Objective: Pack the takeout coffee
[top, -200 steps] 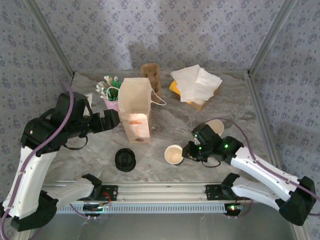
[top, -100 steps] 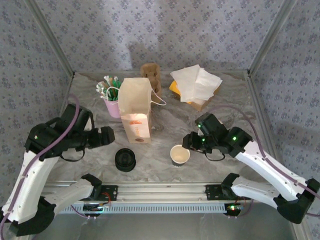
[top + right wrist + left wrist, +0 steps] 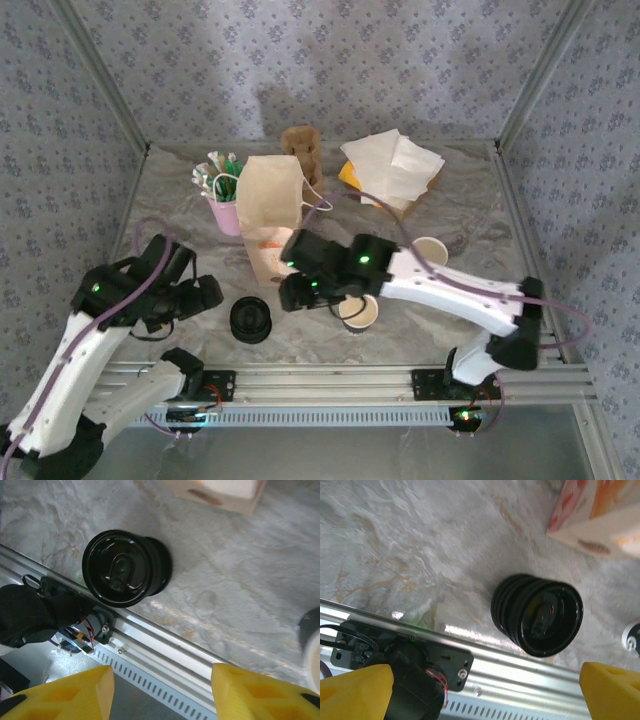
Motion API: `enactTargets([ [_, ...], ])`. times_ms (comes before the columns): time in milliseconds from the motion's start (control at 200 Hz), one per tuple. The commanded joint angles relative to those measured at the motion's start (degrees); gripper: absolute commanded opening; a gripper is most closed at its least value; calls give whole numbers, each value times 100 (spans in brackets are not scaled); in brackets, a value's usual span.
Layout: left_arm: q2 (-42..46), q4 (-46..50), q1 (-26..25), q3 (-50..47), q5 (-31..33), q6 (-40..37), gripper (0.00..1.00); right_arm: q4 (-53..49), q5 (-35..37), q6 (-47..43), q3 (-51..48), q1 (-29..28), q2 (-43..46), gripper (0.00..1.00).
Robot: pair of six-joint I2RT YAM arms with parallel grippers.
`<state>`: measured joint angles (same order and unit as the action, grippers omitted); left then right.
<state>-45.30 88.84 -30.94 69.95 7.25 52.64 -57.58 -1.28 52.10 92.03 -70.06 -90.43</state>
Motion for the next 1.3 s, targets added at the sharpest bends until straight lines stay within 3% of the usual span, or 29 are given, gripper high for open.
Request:
enactTargets([
  [0, 326, 269, 35, 13, 702, 719, 96, -444, 180, 420, 627, -164, -631, 58],
  [160, 398, 260, 40, 106, 971, 938, 96, -1300, 282, 698, 1428, -277, -1402, 61],
  [325, 476, -46, 38, 9, 982, 885, 96, -1026, 176, 1224, 1109, -372, -1438, 61],
  [625, 297, -528, 51, -234, 441, 363, 97, -442, 81, 2040, 898, -416, -1678, 55],
  [1294, 628, -639, 46, -480, 298, 484, 99, 268, -579, 2239, 711, -137, -2328, 44],
])
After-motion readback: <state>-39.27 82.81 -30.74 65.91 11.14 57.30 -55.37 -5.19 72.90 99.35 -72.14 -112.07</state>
